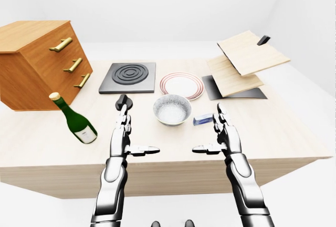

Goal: Pick up the cream cheese and put it in the bowl.

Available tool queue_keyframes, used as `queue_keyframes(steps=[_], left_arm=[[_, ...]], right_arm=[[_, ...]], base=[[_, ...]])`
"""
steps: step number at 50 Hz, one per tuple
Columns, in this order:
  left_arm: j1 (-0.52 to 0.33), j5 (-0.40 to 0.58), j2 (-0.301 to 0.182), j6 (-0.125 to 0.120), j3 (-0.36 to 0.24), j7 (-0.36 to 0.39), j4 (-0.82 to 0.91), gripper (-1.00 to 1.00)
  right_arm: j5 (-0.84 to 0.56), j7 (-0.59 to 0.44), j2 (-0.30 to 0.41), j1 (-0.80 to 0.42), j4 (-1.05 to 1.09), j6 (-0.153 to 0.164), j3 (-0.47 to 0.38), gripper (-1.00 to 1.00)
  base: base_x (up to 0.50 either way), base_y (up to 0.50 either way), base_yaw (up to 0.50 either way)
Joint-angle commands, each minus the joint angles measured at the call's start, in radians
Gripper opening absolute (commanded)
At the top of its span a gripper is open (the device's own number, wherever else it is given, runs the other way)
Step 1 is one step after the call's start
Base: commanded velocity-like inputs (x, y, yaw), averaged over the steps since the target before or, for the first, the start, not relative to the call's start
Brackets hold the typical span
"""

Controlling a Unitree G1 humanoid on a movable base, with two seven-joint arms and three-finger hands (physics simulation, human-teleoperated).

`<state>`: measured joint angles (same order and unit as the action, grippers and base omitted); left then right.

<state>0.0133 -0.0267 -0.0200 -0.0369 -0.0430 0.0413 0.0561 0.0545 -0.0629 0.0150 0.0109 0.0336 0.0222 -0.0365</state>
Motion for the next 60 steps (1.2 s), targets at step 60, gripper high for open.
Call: queue_keyframes(steps=[60], left_arm=[[0.028, -0.022, 0.001, -0.026, -0.01, 0.015, 0.063, 1.0]], right_arm=[[-0.355, 0.416, 0.017, -0.307, -0.562, -0.109, 0.025, 1.0]], base=[[0.08, -0.02, 0.0]])
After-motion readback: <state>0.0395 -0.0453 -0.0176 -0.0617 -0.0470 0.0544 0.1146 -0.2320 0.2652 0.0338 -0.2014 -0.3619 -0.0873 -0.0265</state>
